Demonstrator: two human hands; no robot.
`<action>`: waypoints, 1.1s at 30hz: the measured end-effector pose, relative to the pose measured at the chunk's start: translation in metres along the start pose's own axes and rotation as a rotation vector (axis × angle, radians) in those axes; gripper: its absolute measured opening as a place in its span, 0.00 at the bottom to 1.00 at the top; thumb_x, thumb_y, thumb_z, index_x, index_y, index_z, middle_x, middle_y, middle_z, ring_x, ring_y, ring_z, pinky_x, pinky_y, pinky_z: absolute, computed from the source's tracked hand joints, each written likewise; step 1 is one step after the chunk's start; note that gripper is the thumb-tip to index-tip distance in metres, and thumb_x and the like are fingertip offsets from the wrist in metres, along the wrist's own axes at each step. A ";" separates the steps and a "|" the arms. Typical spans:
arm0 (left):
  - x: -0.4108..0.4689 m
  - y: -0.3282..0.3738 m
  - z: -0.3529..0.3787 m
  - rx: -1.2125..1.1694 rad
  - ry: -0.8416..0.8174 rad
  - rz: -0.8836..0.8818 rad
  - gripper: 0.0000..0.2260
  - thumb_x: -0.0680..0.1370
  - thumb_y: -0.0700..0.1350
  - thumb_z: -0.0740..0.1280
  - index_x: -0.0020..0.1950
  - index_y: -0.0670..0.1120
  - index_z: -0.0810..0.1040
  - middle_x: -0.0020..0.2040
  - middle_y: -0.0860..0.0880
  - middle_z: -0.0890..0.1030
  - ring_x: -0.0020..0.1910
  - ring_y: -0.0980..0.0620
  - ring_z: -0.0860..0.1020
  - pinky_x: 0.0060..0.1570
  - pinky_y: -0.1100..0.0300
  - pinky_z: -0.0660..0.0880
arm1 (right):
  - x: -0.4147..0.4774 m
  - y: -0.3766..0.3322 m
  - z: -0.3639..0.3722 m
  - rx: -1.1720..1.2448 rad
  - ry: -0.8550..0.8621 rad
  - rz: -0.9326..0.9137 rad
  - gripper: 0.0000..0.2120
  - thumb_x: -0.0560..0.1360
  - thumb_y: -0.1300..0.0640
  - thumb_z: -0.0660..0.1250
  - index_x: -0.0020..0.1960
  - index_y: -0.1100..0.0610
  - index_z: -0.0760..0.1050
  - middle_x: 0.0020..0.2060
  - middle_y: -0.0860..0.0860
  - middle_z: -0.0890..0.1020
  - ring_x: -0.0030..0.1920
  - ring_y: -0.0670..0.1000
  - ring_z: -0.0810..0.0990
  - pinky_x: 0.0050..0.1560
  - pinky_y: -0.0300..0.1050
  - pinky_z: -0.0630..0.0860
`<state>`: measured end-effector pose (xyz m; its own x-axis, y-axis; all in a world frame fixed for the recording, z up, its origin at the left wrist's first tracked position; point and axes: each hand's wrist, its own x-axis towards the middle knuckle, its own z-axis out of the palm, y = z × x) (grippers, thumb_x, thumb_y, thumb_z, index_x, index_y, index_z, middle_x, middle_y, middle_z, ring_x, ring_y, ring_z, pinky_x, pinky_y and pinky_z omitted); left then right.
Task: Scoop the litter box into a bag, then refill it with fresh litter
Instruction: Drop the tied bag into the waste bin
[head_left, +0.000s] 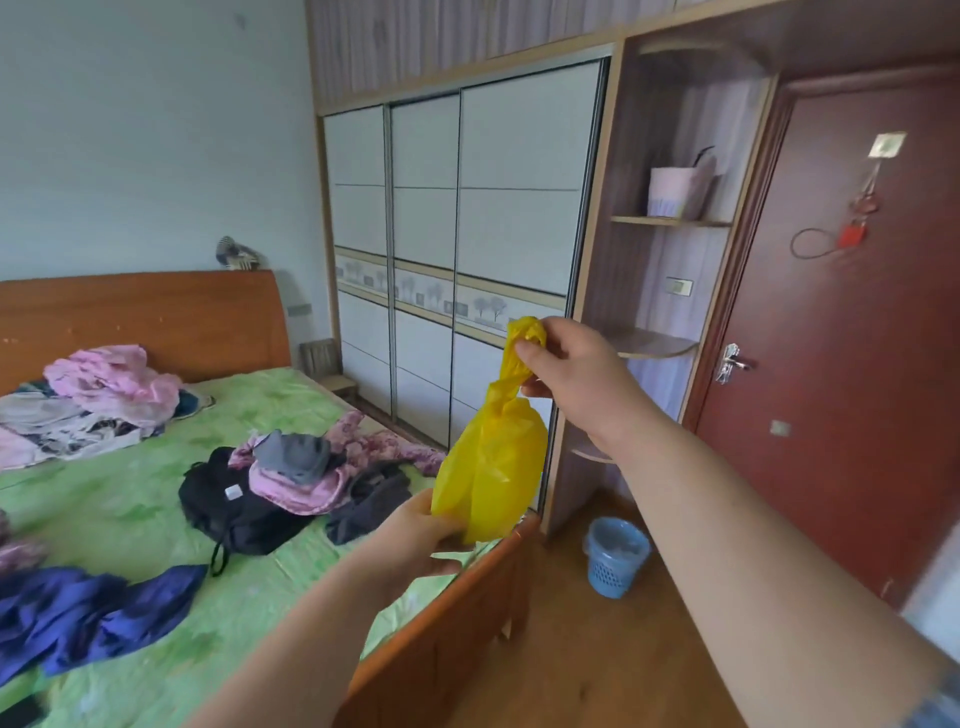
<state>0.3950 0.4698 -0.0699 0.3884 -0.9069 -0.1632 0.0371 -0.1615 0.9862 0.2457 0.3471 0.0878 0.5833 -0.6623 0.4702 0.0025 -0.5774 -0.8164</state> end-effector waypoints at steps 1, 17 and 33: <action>0.016 0.002 0.006 -0.003 -0.023 0.001 0.14 0.80 0.40 0.66 0.66 0.46 0.73 0.56 0.40 0.83 0.54 0.42 0.83 0.51 0.47 0.81 | 0.009 0.007 -0.008 -0.006 0.017 0.007 0.08 0.81 0.56 0.65 0.52 0.60 0.78 0.42 0.55 0.80 0.39 0.51 0.82 0.49 0.54 0.83; 0.330 0.023 0.108 0.075 -0.431 -0.003 0.23 0.69 0.50 0.68 0.63 0.45 0.75 0.43 0.50 0.84 0.43 0.52 0.84 0.44 0.54 0.79 | 0.159 0.202 -0.128 -0.079 0.334 0.187 0.07 0.81 0.59 0.65 0.51 0.62 0.77 0.46 0.65 0.81 0.43 0.51 0.83 0.49 0.52 0.83; 0.594 0.012 0.308 0.046 -0.388 -0.120 0.13 0.79 0.42 0.68 0.63 0.48 0.76 0.56 0.38 0.82 0.54 0.42 0.82 0.46 0.54 0.82 | 0.262 0.421 -0.316 -0.043 0.384 0.230 0.09 0.80 0.60 0.65 0.51 0.68 0.74 0.48 0.70 0.78 0.45 0.55 0.81 0.48 0.47 0.83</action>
<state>0.3429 -0.1905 -0.1643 0.0071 -0.9585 -0.2850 0.0160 -0.2849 0.9584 0.1424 -0.2202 -0.0269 0.2211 -0.9001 0.3753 -0.1306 -0.4087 -0.9033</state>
